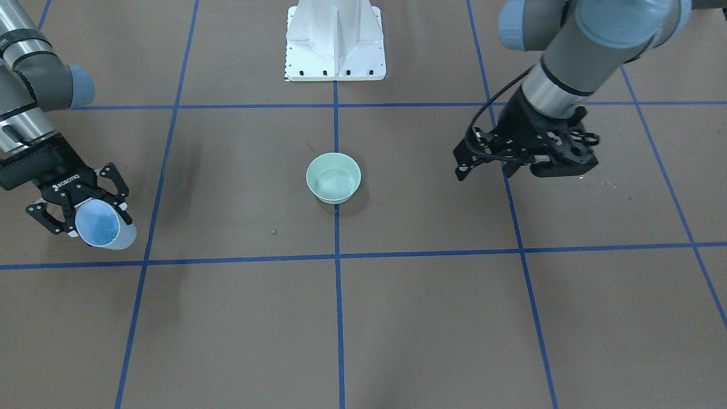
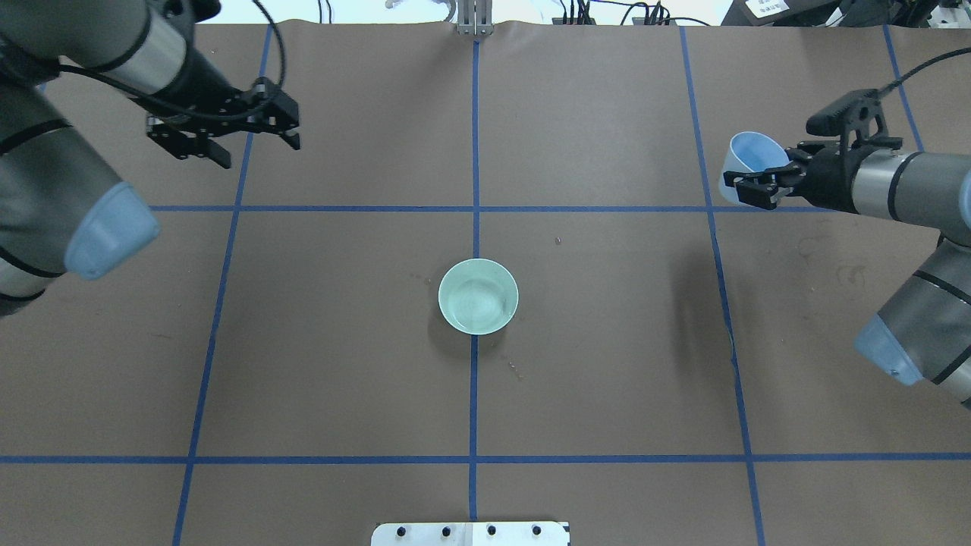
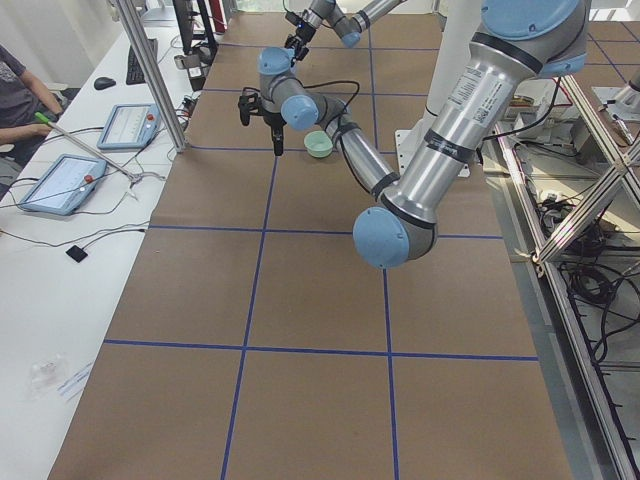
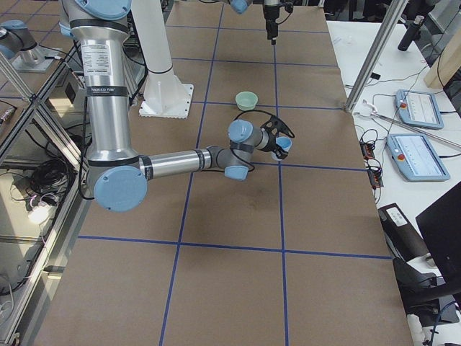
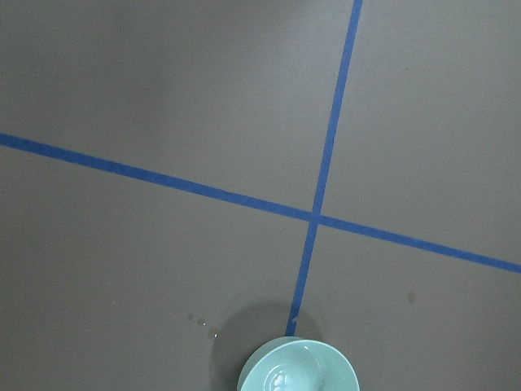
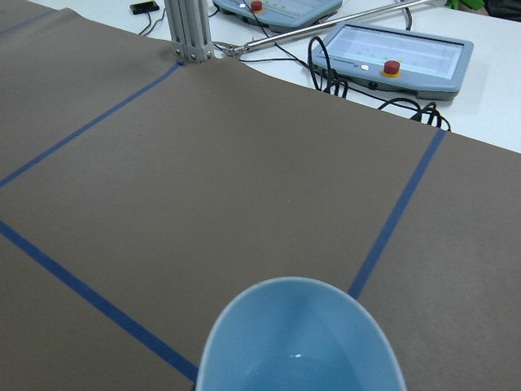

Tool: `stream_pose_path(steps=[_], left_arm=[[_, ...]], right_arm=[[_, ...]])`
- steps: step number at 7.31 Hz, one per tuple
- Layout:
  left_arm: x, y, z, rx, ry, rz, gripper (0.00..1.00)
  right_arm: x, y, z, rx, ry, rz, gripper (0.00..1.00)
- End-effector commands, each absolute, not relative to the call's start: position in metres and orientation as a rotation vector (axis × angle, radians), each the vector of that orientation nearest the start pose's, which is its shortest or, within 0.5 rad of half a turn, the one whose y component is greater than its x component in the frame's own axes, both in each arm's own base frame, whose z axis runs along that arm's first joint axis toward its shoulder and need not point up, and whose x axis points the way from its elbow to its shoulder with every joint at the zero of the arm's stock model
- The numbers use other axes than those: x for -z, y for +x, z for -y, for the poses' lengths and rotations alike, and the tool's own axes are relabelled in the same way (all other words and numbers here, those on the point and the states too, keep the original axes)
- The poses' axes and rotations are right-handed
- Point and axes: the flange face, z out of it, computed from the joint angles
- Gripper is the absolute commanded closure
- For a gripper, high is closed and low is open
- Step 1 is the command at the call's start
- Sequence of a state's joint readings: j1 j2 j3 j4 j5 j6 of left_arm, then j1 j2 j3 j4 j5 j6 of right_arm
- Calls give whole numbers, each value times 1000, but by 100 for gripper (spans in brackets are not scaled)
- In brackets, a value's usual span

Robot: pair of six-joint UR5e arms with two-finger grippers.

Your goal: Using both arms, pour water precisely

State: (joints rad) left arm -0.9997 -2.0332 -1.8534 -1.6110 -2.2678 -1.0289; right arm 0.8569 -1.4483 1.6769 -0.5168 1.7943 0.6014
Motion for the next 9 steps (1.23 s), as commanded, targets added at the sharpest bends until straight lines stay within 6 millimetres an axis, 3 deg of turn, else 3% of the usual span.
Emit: stream_pose_path(steps=[1,2,3,4,5,6,8,9], left_arm=[[-351,182,548,33,91,-947,1],[-362,174,551,24,94,-932,1],[-372,170,557,31,88,-924,1],[-378,165,560,18,94,-914,1],[-386,161,559,26,91,-907,1],[-396,156,557,3,99,-896,1],[-403,149,561,10,97,-889,1],[-403,149,561,8,97,-890,1]], right_arm=[[-336,-349,461,305,832,898,66],[-280,-385,427,349,788,846,66],[-221,-413,405,398,706,780,66],[-196,-443,386,443,653,725,66],[-188,-479,366,487,640,692,66],[-184,-505,367,521,593,645,66],[-188,-528,368,615,552,568,66],[-180,-541,370,678,513,539,66]])
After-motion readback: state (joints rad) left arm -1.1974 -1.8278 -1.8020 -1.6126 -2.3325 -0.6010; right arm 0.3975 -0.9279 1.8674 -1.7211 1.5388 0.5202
